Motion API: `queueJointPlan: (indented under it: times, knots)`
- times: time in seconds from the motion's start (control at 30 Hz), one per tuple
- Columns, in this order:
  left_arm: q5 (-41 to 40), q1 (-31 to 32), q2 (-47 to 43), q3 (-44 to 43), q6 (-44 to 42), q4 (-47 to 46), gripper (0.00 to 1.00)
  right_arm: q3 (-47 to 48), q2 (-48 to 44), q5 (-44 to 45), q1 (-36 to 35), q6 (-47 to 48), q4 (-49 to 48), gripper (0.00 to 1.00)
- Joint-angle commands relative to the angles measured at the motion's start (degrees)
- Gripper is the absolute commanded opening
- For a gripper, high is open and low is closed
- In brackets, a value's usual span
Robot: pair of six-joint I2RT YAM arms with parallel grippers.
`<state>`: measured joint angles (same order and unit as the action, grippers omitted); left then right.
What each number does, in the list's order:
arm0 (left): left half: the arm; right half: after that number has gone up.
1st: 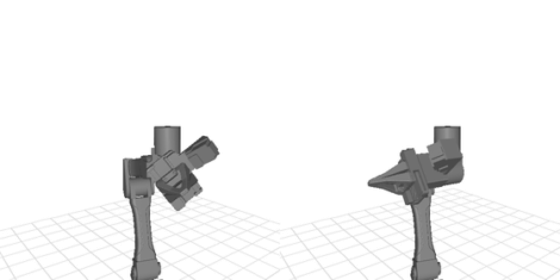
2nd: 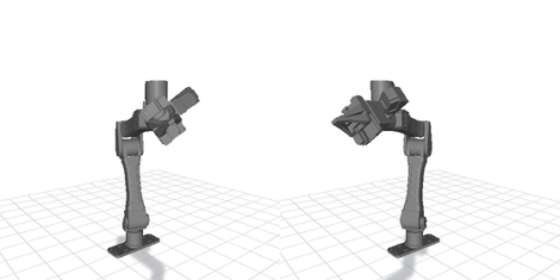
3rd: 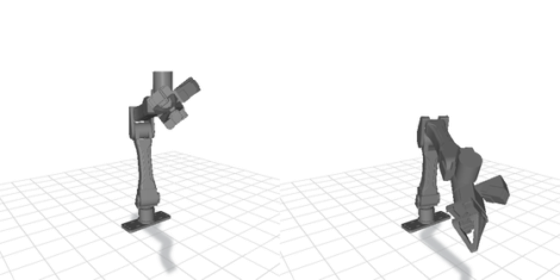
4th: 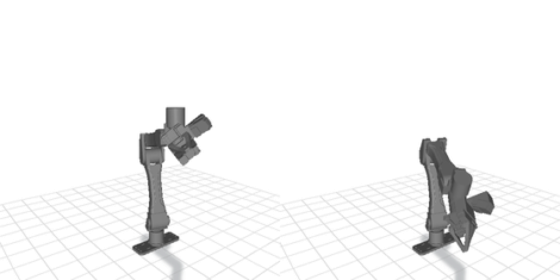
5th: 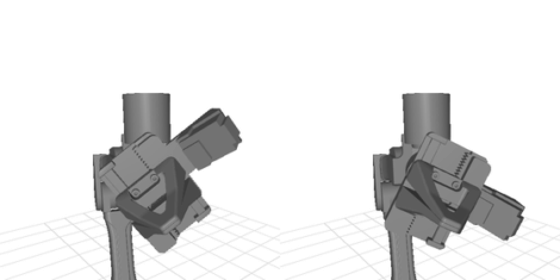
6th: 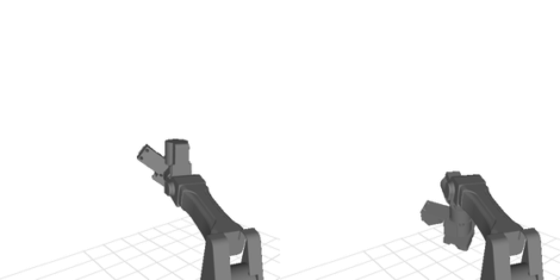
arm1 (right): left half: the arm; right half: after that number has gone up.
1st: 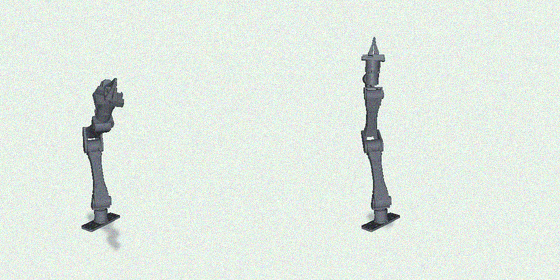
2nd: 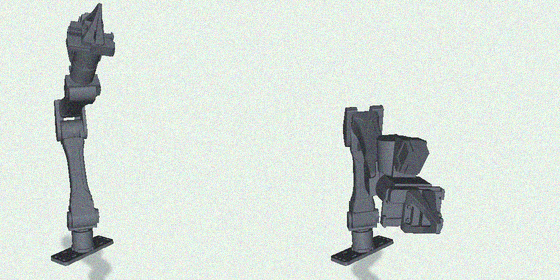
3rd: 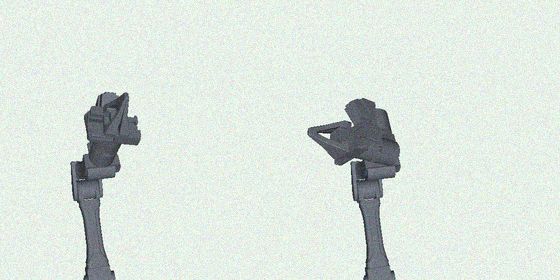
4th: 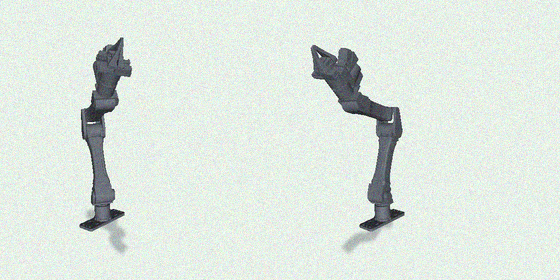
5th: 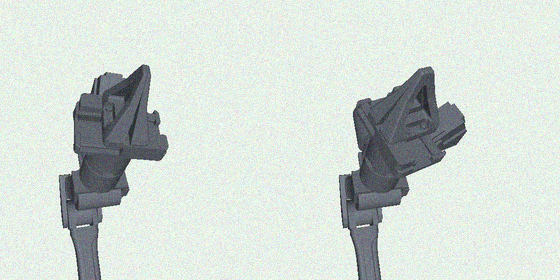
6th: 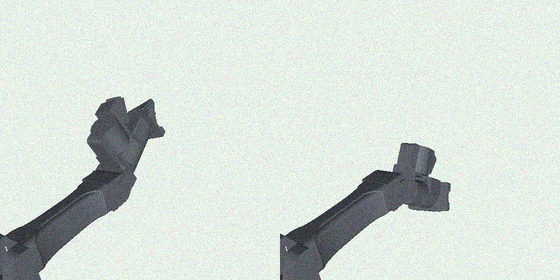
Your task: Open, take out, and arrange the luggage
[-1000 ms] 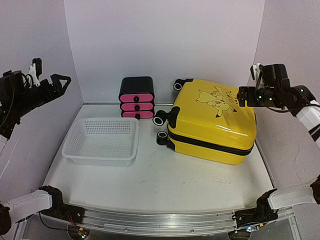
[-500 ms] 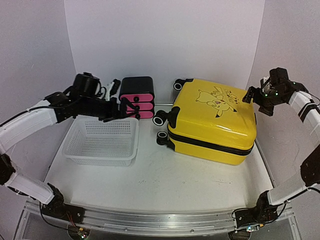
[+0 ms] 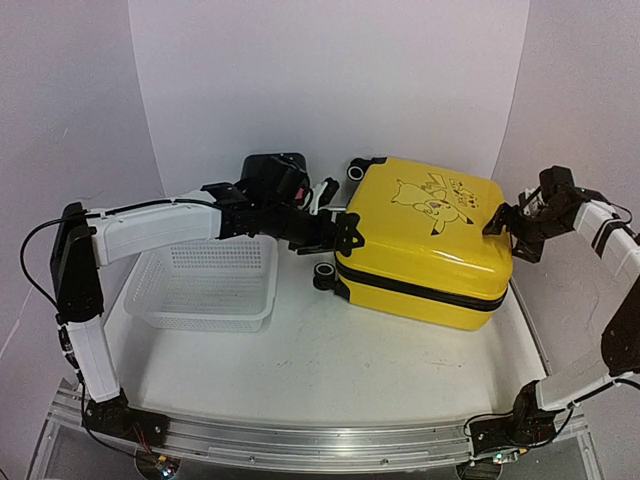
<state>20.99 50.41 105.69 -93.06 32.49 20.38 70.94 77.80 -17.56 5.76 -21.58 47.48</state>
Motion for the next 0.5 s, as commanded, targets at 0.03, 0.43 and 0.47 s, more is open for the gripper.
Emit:
queueJointPlan:
  times: [0.03,0.43,0.47]
  knots:
    - [-1.4,-1.4,2.6,-5.8,0.6,-2.0,0.81,-4.4,-5.4,-11.6,-2.3,-2.1,-3.1,0.91]
    - [-4.6,-7.3,-1.8,0.8,-0.5,1.3,0.88,-8.8,-16.3,-1.3,-28.5,-3.3,-5.0,0.98]
    - [-5.0,-7.3,-2.7,1.8,-0.7,1.5,0.89,-8.4,-17.5,0.8,-28.5,-2.3,-4.9,0.98]
